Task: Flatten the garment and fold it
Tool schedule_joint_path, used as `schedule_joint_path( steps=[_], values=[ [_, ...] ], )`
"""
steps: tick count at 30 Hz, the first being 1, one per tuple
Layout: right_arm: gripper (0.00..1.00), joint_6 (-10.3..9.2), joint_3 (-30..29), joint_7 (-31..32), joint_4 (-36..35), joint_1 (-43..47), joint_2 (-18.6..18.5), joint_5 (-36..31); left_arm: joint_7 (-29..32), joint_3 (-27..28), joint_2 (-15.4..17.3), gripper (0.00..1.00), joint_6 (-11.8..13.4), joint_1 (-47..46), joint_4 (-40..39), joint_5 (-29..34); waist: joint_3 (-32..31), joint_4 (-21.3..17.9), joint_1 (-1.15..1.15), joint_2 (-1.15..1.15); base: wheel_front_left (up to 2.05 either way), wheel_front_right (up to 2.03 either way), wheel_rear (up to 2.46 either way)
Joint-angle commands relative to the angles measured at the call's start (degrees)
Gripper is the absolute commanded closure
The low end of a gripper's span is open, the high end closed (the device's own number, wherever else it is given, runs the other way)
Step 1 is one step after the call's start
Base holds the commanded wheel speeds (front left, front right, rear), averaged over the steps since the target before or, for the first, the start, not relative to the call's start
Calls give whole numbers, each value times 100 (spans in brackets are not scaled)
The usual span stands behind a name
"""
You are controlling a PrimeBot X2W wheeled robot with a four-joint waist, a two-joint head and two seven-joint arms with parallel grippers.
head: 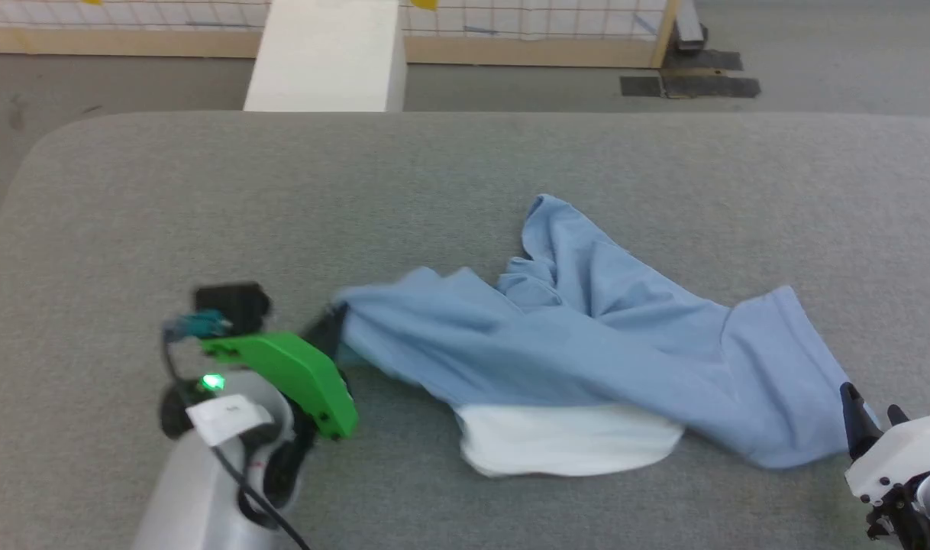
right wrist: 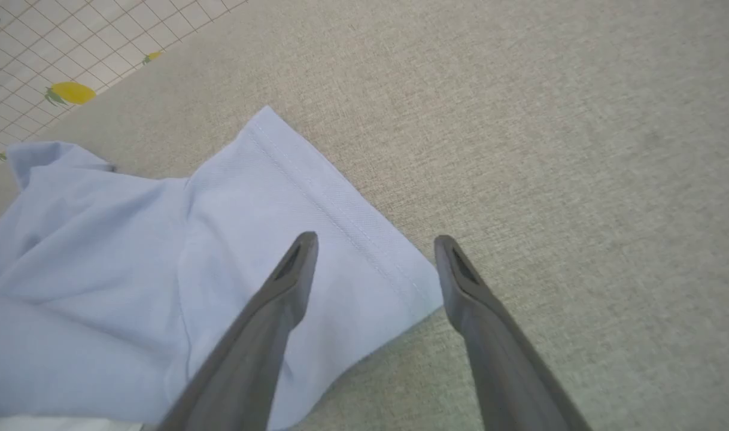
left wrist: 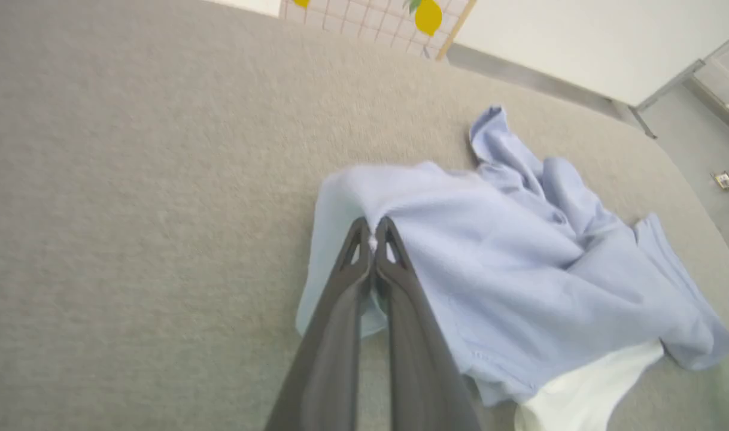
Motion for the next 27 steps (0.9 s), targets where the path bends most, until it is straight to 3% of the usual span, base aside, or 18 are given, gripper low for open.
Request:
schedule_joint_path(
  steps=[1,8,14,16,19,23,27],
  values=[
    [0,-8,25,-35,31,-7,2,-21,-121,109,99,100,118,-116,-216,90,-131,212,0,0,0,0,0],
    [0,-8,207,-79,206,0,2,46,162,332,319,100,760,821,-726,399,-192,486,0,0,0,0,0],
    [0,-8,258,-94,314,6,3,25,482,297,55,100,809,1642,-281,-50,-168,611,0,0,0,0,0],
    [0,-8,245,-104,338,14,3,19,432,339,15,0,772,1674,-173,-169,-185,642,0,0,0,0,0],
    [0,-8,223,-110,360,31,3,-6,149,530,-43,0,715,1620,-219,-381,-225,670,0,0,0,0,0],
    [0,-8,206,-112,371,48,3,-30,-173,716,164,0,790,1590,-598,-187,-275,666,0,0,0,0,0],
    [0,-8,187,-120,384,67,3,-8,310,430,436,0,864,1654,-1052,162,-260,664,0,0,0,0,0]
  ],
)
